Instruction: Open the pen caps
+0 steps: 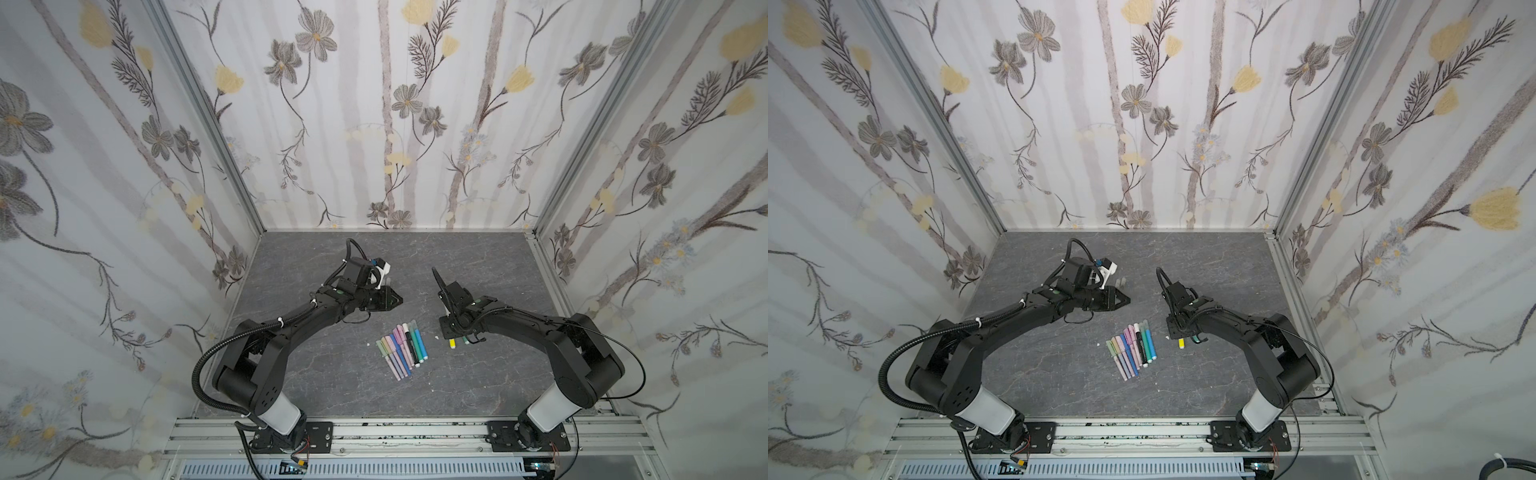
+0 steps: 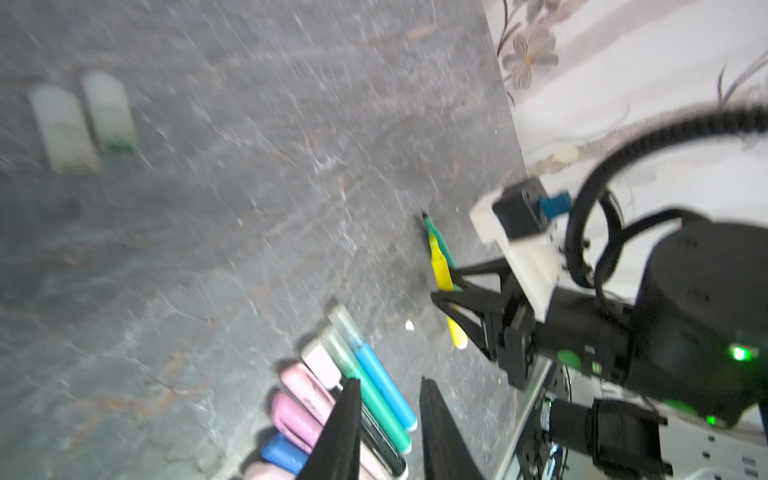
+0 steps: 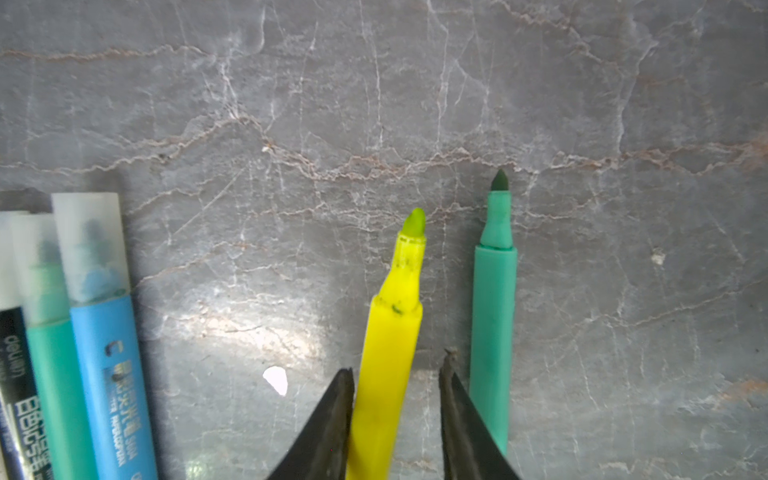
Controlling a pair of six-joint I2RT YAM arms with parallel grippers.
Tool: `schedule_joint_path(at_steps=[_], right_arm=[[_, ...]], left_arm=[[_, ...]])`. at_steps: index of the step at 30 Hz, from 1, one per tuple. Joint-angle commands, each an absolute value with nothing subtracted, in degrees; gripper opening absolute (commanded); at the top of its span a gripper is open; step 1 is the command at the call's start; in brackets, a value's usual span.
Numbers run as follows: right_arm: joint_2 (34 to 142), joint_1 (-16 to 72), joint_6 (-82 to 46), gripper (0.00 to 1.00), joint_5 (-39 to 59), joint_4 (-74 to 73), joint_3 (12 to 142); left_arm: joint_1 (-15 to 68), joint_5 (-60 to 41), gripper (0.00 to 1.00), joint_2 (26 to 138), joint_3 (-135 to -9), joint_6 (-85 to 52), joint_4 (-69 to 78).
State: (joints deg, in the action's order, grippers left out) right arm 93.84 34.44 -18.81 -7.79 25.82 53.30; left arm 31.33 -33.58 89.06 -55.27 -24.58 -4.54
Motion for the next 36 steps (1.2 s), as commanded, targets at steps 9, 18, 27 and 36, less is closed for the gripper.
schedule_joint_path(at_steps=[9,18,27,36], right_arm=[[92.46,34.43,-19.44,0.37,-6.24,25.31,52.38],[91.76,34.41,-19.51,0.38,-6.36,25.93,52.01],[91.80,34.45,-19.07,0.37,-6.56,25.84,50.89],[91.74,34.46,-18.13,0.22,-8.09,26.44,50.89]], left_arm=[[39.13,-34.37,0.00,76.24,-32.12,-39.52,21.65],[49.98,-28.55,0.00,84.40,-29.00,-47.78,43.87],[51.74,-30.01,0.00,91.43,-33.04,-47.79,46.23],[51.38,-28.33,0.00,87.82,-33.11,-43.75,39.93]])
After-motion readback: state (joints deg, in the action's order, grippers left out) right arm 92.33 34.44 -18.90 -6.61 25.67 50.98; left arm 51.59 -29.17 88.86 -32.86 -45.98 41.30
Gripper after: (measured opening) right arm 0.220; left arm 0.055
